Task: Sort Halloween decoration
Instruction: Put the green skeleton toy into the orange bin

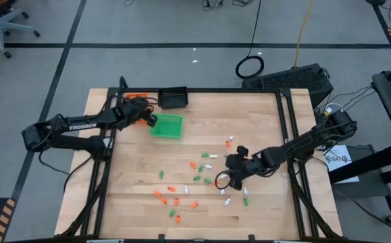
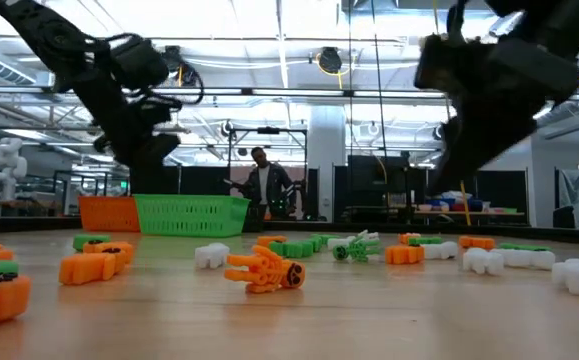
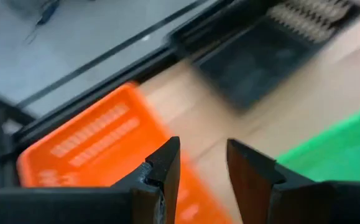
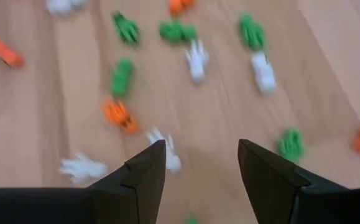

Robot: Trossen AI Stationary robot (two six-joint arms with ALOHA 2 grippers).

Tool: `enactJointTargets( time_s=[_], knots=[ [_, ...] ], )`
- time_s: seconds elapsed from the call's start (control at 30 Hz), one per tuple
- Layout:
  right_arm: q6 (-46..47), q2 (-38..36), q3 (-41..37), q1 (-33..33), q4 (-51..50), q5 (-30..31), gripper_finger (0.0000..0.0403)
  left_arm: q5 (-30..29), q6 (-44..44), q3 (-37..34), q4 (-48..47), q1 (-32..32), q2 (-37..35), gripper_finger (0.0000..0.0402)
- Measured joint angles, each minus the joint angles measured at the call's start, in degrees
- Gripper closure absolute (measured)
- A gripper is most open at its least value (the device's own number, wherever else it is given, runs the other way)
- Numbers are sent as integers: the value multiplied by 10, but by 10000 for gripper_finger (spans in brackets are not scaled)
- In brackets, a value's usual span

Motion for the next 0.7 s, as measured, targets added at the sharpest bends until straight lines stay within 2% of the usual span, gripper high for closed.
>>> enactJointTargets(
  time_s=[0.17,0.43,0.7],
  knots=[
    [42,0,0,1,-69,41,218,1,-11,0,42,-72,-15,276],
    [17,12,0,1,-69,134,218,2,6,0,115,-165,-17,276],
    [15,64,0,-3,-30,133,234,1,38,0,166,-219,-17,276]
  ],
)
